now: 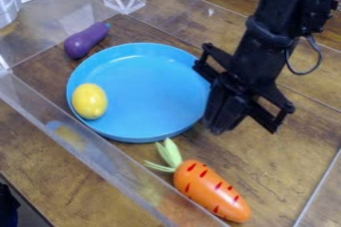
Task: Put the carrot on the blue tray
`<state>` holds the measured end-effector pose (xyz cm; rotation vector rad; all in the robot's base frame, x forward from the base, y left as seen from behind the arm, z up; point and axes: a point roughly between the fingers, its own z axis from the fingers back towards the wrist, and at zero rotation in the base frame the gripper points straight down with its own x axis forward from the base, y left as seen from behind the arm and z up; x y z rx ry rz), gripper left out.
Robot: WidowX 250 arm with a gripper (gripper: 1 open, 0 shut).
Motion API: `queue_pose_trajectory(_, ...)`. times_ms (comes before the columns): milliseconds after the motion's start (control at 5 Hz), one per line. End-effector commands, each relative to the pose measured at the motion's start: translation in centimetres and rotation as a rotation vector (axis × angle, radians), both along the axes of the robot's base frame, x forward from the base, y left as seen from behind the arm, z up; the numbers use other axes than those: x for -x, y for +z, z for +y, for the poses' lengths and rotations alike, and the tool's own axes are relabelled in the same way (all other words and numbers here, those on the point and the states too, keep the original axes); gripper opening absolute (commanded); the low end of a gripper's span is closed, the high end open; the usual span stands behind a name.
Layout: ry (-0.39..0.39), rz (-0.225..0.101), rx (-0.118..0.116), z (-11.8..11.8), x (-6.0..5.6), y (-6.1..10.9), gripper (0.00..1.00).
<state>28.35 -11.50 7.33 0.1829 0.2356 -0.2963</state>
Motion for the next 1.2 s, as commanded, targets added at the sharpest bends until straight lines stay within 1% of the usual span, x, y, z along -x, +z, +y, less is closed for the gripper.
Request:
queue_pose_trajectory(0,-0.013,-0.062,0.025,0.1,-0.3,1.5,1.0)
queue_pose_trajectory(400,-0.037,-0.052,0.03,-0.2,-0.1,-1.0,1.0)
queue_pose_trajectory(800,-0.126,-0.049,0.046,-1.0,0.8,-4.3,1.0)
queue_pose_trajectory(1000,-0.135,-0.04,0.05,-1.3,1.1,-4.8,1.0)
